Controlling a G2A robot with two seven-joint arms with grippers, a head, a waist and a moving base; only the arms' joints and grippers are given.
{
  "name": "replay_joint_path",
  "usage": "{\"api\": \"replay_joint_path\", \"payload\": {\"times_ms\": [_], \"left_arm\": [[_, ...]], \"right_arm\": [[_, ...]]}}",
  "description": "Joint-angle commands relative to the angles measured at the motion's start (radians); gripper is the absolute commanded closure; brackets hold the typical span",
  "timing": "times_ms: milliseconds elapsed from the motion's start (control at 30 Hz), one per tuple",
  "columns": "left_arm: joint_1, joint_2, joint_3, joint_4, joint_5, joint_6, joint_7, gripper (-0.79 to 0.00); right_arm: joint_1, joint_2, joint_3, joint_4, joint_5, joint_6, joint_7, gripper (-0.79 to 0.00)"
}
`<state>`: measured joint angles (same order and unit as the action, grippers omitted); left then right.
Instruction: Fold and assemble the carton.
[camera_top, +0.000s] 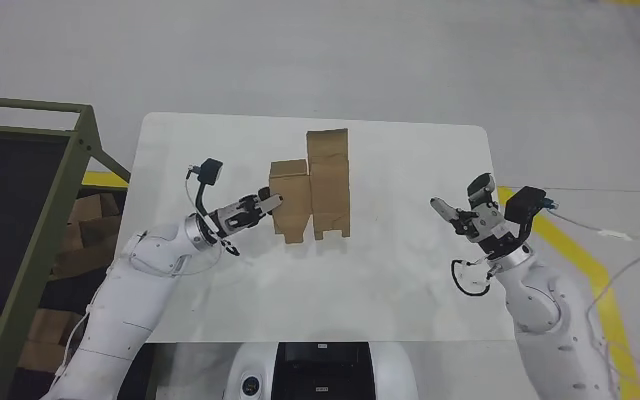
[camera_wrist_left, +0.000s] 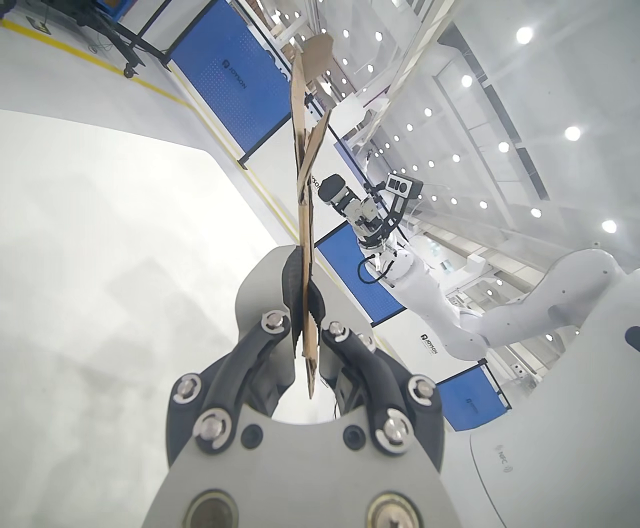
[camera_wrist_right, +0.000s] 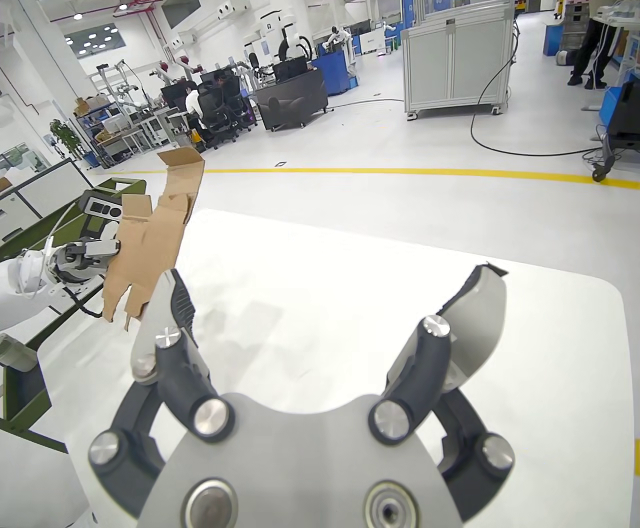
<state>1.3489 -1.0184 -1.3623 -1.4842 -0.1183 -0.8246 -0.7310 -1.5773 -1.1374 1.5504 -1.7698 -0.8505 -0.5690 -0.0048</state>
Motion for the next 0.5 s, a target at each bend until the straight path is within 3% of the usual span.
{"api": "replay_joint_path", "payload": {"times_ms": [0,100,267,467], "left_arm": [[0.0,0.0,0.001,0.0,0.0,0.0,-0.001,0.0],[0.0,0.0,0.001,0.0,0.0,0.0,-0.001,0.0],[0.007,-0.004,0.021,-0.023,0.046,0.027,0.042,0.0],[-0.002,-0.005,0.038,0.026,-0.054,-0.006,0.02,0.0]], "right_arm": [[0.0,-0.001,-0.005,0.0,0.002,0.003,0.001,-0.785],[0.033,-0.005,-0.046,0.022,0.024,0.012,0.027,-0.785],[0.132,-0.014,-0.113,0.129,0.225,-0.081,0.059,-0.785],[0.223,-0.026,-0.189,0.22,0.335,-0.126,0.093,-0.785]]}}
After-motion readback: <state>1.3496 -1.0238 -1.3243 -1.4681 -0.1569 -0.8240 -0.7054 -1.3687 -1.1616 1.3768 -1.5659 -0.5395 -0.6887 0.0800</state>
